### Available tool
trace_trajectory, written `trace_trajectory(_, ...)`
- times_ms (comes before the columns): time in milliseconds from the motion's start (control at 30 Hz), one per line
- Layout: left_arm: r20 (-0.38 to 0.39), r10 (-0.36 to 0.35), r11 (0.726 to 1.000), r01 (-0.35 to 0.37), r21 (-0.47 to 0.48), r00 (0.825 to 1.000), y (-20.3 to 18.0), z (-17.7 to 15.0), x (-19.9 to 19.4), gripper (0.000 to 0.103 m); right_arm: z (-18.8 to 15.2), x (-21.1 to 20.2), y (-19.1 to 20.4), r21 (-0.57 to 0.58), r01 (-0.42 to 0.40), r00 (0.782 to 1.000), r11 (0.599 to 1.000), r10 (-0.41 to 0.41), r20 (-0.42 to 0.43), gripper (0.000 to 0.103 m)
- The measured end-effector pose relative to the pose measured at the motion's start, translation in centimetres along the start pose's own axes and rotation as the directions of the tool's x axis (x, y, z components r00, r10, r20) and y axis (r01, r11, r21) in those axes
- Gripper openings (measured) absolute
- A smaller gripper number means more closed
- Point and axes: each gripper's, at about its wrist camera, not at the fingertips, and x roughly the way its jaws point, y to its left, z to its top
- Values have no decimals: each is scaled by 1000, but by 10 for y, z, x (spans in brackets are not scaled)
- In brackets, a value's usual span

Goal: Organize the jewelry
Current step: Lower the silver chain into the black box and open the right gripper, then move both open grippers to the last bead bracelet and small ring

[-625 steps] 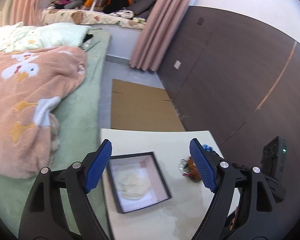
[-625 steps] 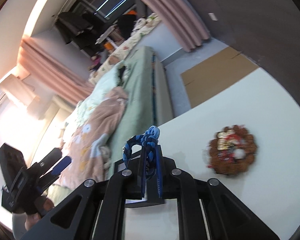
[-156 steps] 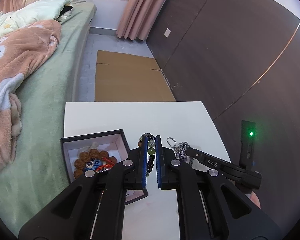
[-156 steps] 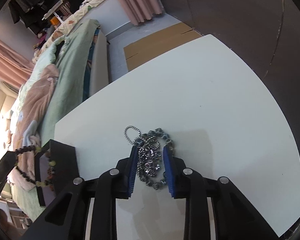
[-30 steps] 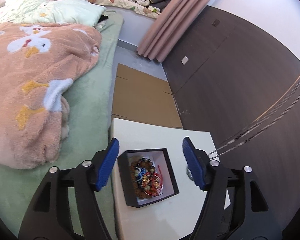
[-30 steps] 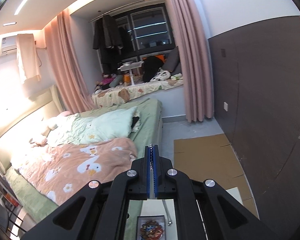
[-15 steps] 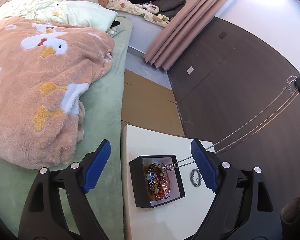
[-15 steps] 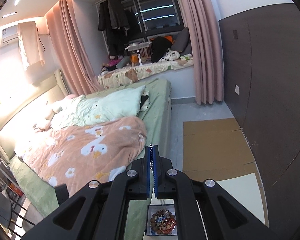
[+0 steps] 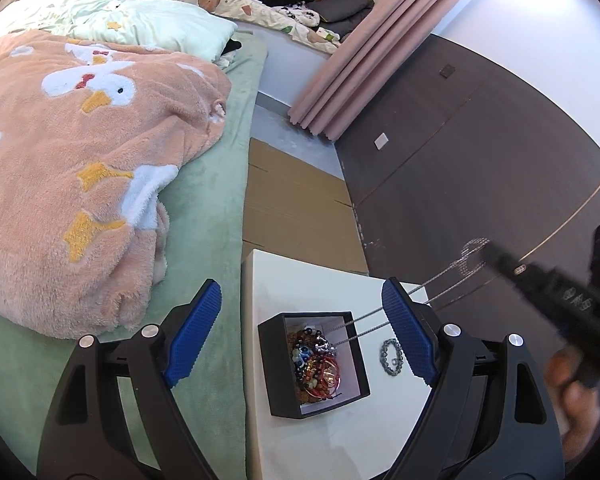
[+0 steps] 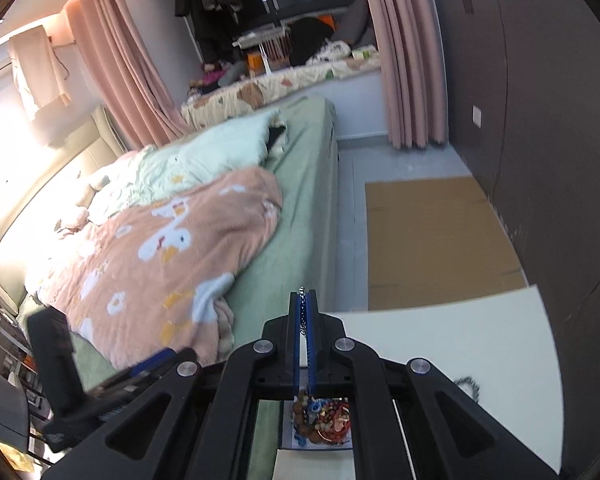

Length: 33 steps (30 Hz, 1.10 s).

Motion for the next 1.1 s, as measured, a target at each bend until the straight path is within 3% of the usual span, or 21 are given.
trace_trajectory(133,-6,0,1000,0,-9,1000,1,0,3,82,-16,26,-13,36,-8,998,999,10,-56,4)
trace_trajectory(267,-11,-3,1000,3,-7,1000,-1,0,7,82,-29,47,-21,61,-25,991,998,32,-130,12)
trace_trajectory(300,-12,-3,1000,3,-5,1000,-1,0,8,82,-32,48,-23,64,-28,991,998,36,-132,36)
trace_trajectory(367,-16,-4,1000,4,0,1000,-4,-1,10,82,-36,41,-29,61,-17,996,998,23,-87,73)
trace_trajectory(433,-22,-5,1000,5,5,1000,-8,-2,15,83,-41,33,-36,50,2,997,999,2,-73,66)
trace_trajectory(467,-26,-6,1000,7,9,1000,-11,-3,17,83,-44,33,-42,63,-6,996,998,12,-86,56)
trace_trajectory(500,-33,-7,1000,8,16,999,-14,-4,20,83,-46,31,-48,74,-7,996,997,14,-92,53)
trace_trajectory(867,-99,10,992,2,124,995,-66,-26,55,83,-72,0,-145,208,59,996,976,-43,-81,54)
trace_trajectory(1100,-162,37,975,-1,220,986,-111,-51,90,83,-96,-2,-202,284,57,994,957,-27,-109,59)
